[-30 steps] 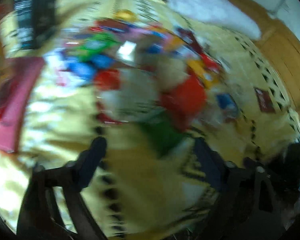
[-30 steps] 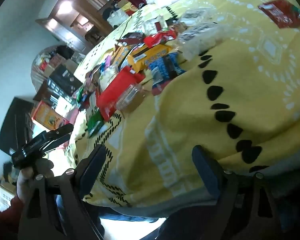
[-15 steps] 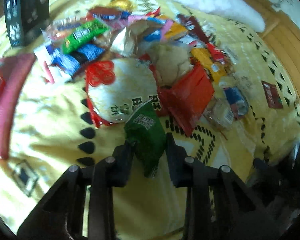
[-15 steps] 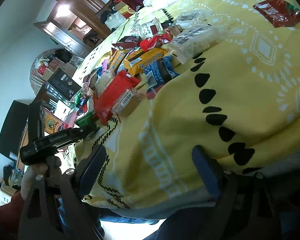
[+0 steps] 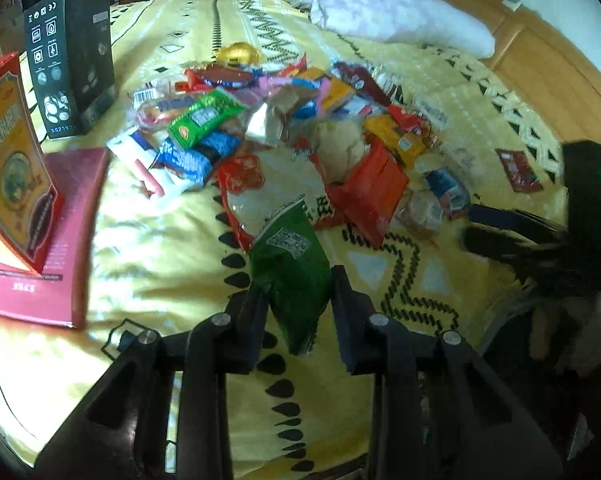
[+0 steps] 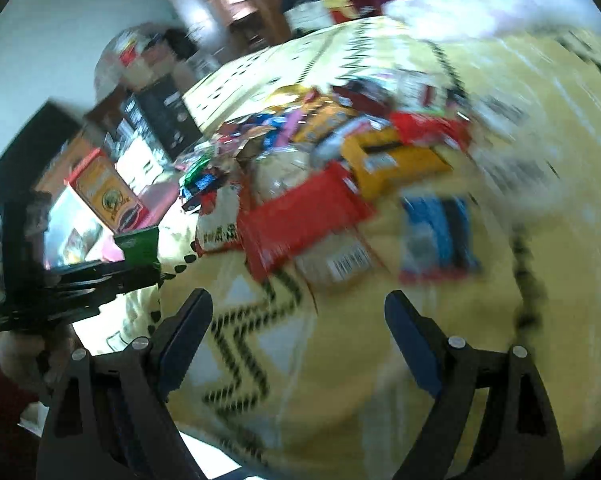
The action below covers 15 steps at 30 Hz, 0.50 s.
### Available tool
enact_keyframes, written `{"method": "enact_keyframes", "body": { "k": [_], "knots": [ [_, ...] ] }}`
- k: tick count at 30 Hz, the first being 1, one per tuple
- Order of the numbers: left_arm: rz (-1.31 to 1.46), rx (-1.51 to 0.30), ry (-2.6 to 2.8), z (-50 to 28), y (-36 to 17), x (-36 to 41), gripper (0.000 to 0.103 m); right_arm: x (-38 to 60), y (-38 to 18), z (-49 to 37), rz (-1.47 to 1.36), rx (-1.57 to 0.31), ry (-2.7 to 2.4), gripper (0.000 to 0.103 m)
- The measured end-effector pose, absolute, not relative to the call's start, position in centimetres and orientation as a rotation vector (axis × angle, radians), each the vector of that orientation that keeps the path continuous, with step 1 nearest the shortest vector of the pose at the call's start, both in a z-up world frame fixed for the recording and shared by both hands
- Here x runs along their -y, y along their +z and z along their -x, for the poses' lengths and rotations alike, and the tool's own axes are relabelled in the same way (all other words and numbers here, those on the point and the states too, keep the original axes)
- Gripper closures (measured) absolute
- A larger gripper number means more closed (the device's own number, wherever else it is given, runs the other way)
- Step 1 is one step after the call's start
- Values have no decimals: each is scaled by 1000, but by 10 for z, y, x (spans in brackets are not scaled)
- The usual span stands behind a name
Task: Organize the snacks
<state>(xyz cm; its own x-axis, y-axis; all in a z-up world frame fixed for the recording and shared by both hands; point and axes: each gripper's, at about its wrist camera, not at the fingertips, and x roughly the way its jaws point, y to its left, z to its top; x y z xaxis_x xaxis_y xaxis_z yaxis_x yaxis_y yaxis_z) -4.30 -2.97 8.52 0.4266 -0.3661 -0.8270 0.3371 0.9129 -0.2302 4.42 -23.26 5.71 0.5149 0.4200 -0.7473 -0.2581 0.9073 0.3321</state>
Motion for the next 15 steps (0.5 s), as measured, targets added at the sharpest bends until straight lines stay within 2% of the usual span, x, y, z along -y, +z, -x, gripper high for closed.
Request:
{"method": "enact_keyframes", "body": {
  "k": [6,11,13,14,15],
  "knots": [
    [59,-1048,-452,36,81,30,72,216,25,-79,-34,-1071,393,13],
    [68,-1057,-460,32,77,35,72,218,12,-86,-32,-1072,393,14],
    [68,-1053,-464,29,79,36,72,221,11,-88,-36,-1060,371,23],
    [68,-1047,-470,29,80,37,72,224,12,-87,-45,-1055,363,32],
    [65,-1043,-474,28,82,38,72,227,13,-86,-62,-1048,365,33]
  ]
}}
